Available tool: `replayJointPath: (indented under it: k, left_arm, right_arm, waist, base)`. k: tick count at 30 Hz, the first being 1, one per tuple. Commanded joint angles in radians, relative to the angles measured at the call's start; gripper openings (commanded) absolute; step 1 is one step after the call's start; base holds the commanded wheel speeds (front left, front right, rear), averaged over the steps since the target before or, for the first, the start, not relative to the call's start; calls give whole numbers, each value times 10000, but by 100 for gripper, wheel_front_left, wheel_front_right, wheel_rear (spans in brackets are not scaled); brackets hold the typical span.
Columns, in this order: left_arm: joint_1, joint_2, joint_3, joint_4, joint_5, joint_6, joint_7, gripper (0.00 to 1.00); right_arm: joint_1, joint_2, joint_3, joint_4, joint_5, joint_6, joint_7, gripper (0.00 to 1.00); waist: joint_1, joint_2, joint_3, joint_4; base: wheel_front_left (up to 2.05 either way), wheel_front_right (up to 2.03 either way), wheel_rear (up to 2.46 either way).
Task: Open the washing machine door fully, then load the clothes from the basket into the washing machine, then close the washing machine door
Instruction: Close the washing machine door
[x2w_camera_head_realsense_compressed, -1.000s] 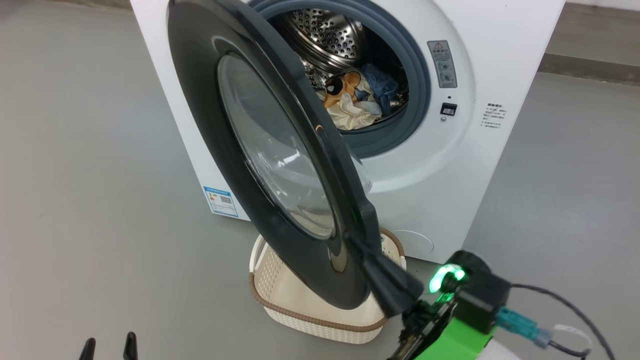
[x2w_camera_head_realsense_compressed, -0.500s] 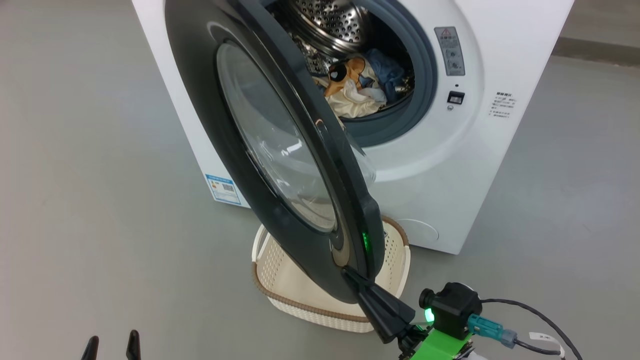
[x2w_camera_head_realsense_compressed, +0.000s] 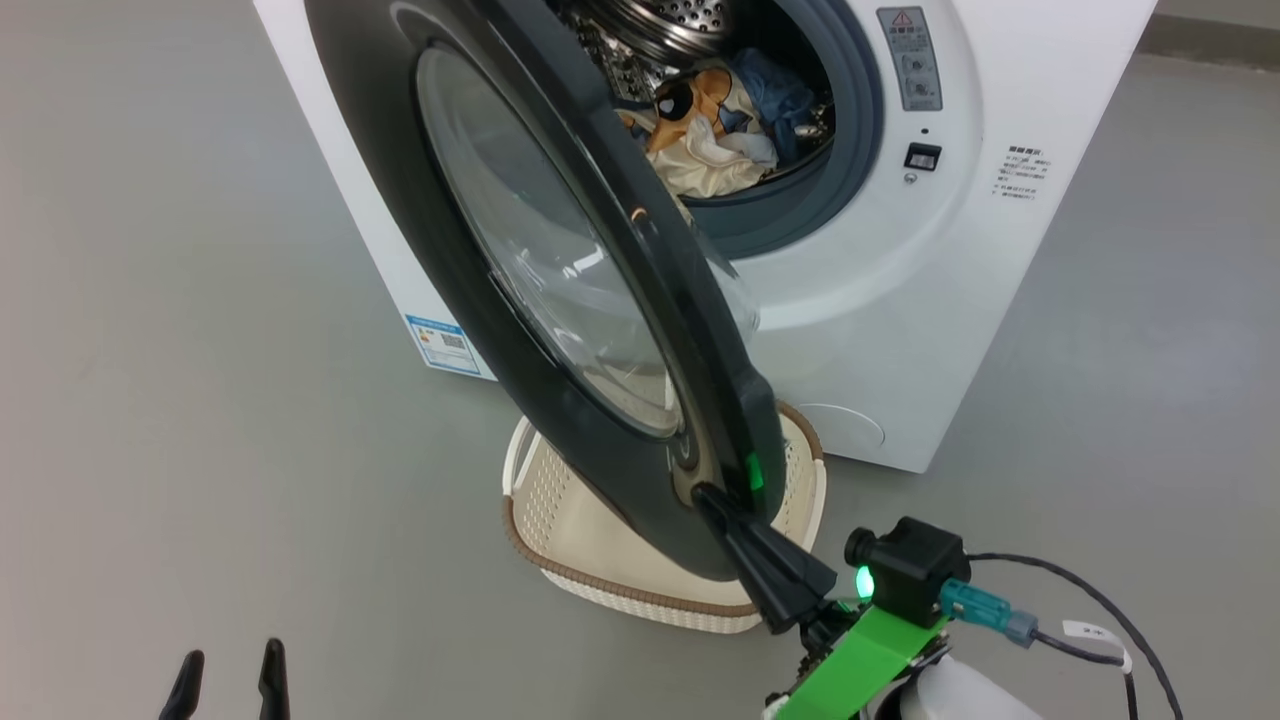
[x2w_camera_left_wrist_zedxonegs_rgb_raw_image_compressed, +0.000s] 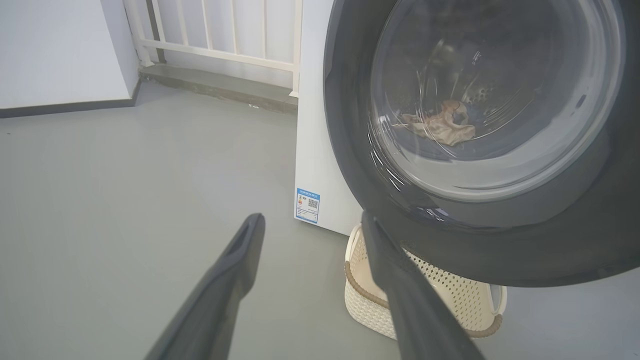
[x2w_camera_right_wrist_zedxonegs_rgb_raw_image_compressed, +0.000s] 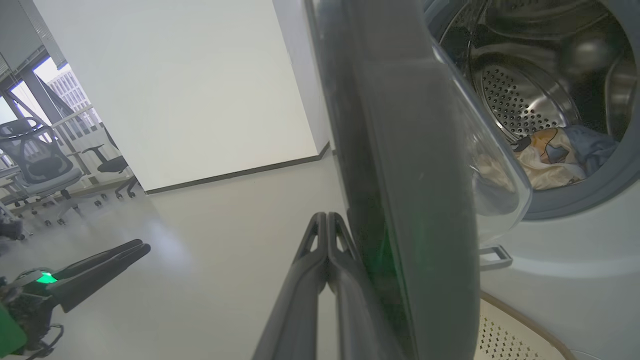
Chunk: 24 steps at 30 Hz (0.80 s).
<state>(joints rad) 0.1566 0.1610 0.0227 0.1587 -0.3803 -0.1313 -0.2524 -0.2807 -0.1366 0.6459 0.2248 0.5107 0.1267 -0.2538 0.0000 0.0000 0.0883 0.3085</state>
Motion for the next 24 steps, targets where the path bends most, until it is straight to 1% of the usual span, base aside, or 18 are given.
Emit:
replayJointPath:
  k: [1, 10, 16, 24]
  left_arm:
    - [-551, 60, 333, -191, -57, 6, -93, 100]
    - [-832, -76, 324, -229, -60, 6, -93, 100]
    - [-1089, -112, 247, -289, -85, 6, -93, 100]
    - [-1682, -149, 15, -267, -208, 6, -93, 100]
  right_arm:
    - [-351, 61, -46, -174, 69, 40, -80, 0]
    - [-749, -100, -838, -58, -59, 40, -80, 0]
    - [-1304, -150, -1504, 27, -185, 40, -80, 0]
    - [-2164, -217, -2388, 167, -440, 40, -80, 0]
  waist:
    - [0, 0, 91, -26]
    - [0, 0, 530, -171]
    - [0, 0, 1027, -327]
    - [0, 0, 1681, -235]
  base:
    - [0, 0, 0]
    - [0, 0, 0]
    - [0, 0, 0]
    - [0, 0, 0]
